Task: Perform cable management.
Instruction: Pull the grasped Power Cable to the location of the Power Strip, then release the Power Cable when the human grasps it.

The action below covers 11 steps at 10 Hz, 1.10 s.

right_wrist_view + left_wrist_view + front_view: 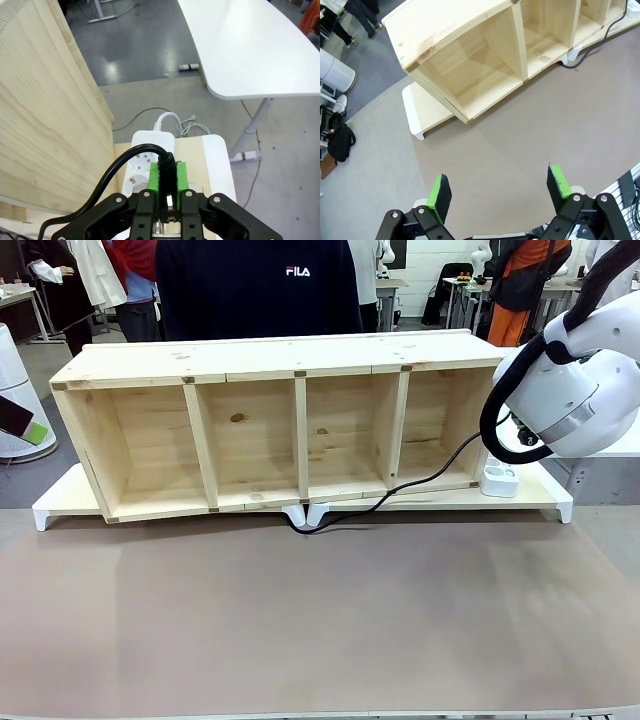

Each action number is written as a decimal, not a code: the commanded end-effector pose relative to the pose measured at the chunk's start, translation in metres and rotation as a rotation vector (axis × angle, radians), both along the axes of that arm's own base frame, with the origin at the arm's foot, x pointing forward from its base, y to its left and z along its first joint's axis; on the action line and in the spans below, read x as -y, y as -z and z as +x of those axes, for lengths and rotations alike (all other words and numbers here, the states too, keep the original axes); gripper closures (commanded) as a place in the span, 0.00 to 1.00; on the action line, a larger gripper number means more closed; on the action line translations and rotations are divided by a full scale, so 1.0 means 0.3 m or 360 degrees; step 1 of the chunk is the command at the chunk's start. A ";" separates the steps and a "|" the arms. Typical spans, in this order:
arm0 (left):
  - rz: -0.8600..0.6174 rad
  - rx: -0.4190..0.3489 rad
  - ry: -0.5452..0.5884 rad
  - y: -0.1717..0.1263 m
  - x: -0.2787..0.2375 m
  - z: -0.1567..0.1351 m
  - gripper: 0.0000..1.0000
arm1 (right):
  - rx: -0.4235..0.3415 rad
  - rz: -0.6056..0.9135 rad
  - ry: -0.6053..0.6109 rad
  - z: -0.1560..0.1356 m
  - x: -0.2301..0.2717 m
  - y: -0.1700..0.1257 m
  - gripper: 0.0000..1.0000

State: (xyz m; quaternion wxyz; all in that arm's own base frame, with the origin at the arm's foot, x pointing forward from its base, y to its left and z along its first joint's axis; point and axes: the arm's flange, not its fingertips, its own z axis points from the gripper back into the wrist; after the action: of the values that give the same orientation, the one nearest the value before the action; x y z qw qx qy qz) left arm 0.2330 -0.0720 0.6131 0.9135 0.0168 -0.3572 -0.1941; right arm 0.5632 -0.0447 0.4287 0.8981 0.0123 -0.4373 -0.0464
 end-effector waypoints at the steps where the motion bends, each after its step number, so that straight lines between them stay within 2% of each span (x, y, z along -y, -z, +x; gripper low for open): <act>1: -0.0010 -0.0002 0.0001 -0.001 -0.001 0.000 0.00 | 0.0010 -0.0006 0.0007 -0.001 0.003 -0.006 0.84; 11: -0.0010 -0.0002 0.0001 -0.001 -0.001 0.000 0.00 | 0.0010 -0.0006 0.0007 -0.001 0.003 -0.006 0.84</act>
State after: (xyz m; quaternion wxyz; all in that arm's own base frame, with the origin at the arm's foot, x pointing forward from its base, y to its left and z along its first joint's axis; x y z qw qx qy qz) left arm 0.2330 -0.0720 0.6131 0.9135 0.0168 -0.3572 -0.1941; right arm 0.5632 -0.0447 0.4288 0.8981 0.0123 -0.4373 -0.0464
